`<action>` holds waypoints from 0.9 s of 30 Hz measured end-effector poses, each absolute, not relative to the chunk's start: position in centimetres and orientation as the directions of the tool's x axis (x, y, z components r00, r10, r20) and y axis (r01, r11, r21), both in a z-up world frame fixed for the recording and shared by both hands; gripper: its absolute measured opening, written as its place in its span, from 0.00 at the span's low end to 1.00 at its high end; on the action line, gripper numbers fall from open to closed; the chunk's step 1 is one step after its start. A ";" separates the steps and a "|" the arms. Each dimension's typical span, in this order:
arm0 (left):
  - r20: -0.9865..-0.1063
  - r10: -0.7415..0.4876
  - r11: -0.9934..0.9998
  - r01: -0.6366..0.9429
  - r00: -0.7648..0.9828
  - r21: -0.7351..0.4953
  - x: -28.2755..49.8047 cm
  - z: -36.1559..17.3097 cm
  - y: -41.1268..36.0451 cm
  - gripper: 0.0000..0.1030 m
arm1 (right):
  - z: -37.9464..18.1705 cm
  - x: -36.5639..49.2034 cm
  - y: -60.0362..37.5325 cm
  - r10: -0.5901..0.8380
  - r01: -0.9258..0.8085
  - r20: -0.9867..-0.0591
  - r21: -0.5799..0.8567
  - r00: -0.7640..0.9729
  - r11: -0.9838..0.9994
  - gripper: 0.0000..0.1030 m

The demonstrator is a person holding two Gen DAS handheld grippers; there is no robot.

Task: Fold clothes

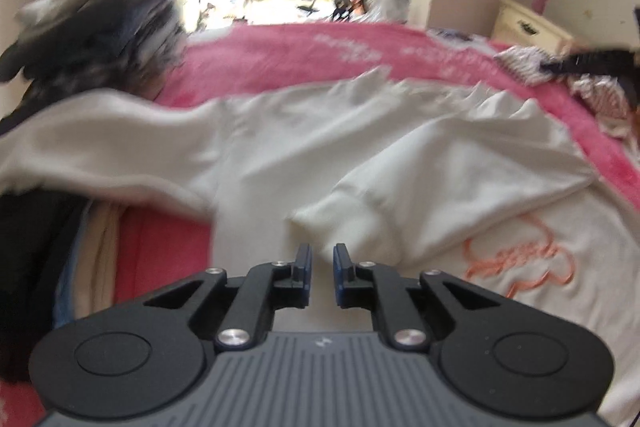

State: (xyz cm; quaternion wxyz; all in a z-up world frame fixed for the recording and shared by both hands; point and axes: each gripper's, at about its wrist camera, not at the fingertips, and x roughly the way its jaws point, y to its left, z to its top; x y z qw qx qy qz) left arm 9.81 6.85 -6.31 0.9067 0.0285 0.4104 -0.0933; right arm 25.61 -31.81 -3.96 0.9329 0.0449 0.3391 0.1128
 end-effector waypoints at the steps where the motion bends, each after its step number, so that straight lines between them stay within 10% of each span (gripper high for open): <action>1: -0.748 -0.157 0.977 0.211 0.645 -0.023 10.2 -6.4 6.1 0.13 | -4.5 25.4 -32.2 0.223 -0.171 -0.646 0.142 0.730 0.975 0.28; 13: -0.825 -0.091 0.973 0.226 0.558 0.046 11.4 -10.4 3.1 0.17 | -11.4 29.2 -29.3 0.159 -0.182 -0.794 0.062 0.587 0.981 0.26; 27: -0.824 -0.126 0.968 0.250 0.553 0.020 11.2 -10.3 4.3 0.18 | -7.9 27.3 -33.5 0.224 -0.031 -0.687 0.282 0.691 0.959 0.30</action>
